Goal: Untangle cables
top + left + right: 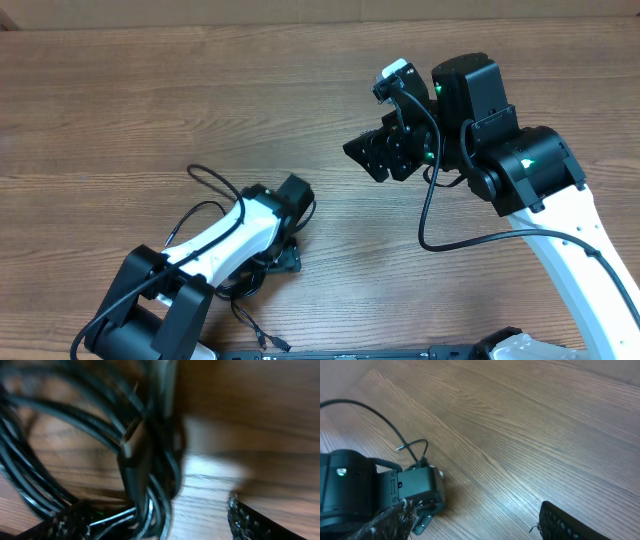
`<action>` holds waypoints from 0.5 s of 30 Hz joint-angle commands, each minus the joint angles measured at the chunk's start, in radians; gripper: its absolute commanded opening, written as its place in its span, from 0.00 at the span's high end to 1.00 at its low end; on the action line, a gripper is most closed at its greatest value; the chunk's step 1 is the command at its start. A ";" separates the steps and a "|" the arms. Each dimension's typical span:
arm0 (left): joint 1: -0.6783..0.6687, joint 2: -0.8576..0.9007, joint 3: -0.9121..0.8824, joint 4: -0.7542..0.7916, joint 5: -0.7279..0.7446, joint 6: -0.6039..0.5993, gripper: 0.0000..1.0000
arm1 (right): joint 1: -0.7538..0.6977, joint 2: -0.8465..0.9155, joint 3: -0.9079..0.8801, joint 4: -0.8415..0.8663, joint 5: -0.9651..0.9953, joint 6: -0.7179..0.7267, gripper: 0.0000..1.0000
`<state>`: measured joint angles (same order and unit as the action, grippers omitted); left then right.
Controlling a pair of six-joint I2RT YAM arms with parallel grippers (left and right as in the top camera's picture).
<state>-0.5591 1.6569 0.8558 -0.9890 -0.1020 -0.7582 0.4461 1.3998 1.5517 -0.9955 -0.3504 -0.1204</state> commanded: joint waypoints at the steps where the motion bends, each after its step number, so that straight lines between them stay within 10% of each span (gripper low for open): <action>1: -0.003 0.004 -0.035 0.021 -0.005 -0.087 0.17 | 0.005 -0.015 0.007 0.003 0.038 -0.016 0.21; 5: -0.003 0.004 -0.036 0.062 0.014 -0.173 0.32 | 0.003 -0.016 0.007 0.021 0.100 -0.015 0.01; 15: 0.000 0.004 -0.036 0.286 -0.013 -0.182 0.64 | -0.003 -0.055 0.033 0.123 0.185 -0.015 0.00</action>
<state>-0.5613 1.6436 0.8379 -0.7387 -0.0895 -0.9192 0.4458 1.3918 1.5517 -0.8810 -0.2317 -0.1310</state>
